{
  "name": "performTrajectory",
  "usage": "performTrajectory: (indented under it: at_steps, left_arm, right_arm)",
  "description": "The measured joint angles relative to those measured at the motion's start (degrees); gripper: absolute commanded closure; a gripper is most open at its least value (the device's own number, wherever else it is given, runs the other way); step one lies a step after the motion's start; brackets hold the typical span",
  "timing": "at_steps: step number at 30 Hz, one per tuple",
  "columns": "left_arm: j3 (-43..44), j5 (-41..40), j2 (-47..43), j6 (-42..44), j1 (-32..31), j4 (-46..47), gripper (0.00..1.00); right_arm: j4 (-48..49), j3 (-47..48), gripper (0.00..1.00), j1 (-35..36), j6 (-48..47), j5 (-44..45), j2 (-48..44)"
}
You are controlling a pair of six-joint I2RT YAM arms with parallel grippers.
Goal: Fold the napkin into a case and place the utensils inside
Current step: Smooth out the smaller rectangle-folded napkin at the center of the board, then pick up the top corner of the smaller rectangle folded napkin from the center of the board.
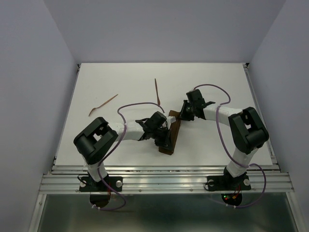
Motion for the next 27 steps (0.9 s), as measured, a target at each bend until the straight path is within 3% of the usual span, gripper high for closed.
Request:
performTrajectory:
  at_steps: [2,4,8,10,12,15,18,27]
  left_arm:
    - [0.0,-0.3,-0.2,0.0,0.0,-0.2,1.00]
    - [0.0,-0.6,-0.3,0.0,0.0,-0.5,1.00]
    - [0.3,-1.4,-1.3,0.0,0.0,-2.5,1.00]
    - [0.6,-0.9,-2.8,0.0,0.3,-3.7,1.00]
    - [1.8,-0.3,-4.9,-0.2,0.8,-5.3,0.99]
    - [5.2,-0.4,-8.7,-0.2,1.8,-7.1,0.88]
    - [9.6,-1.5,-11.0,0.1,2.9,-8.2,0.83]
    - [14.0,-4.8,-9.6,0.9,4.3,-12.2,0.75]
  right_arm:
    - [0.1,0.0,0.85,0.0,0.0,-0.1,0.0]
    - [0.1,0.0,0.98,0.0,-0.2,-0.1,0.0]
    - [0.1,0.0,0.99,0.0,-0.5,-0.1,0.0]
    - [0.1,0.0,0.89,0.0,-0.7,-0.3,0.0]
    - [0.1,0.0,0.57,0.0,-0.8,-0.3,0.0]
    - [0.1,-0.1,0.17,0.0,-0.9,-0.3,0.0]
    - [0.9,0.0,0.08,0.0,-1.4,-1.0,-1.0]
    - [-1.6,-3.7,0.06,0.0,-1.5,1.2,-6.1]
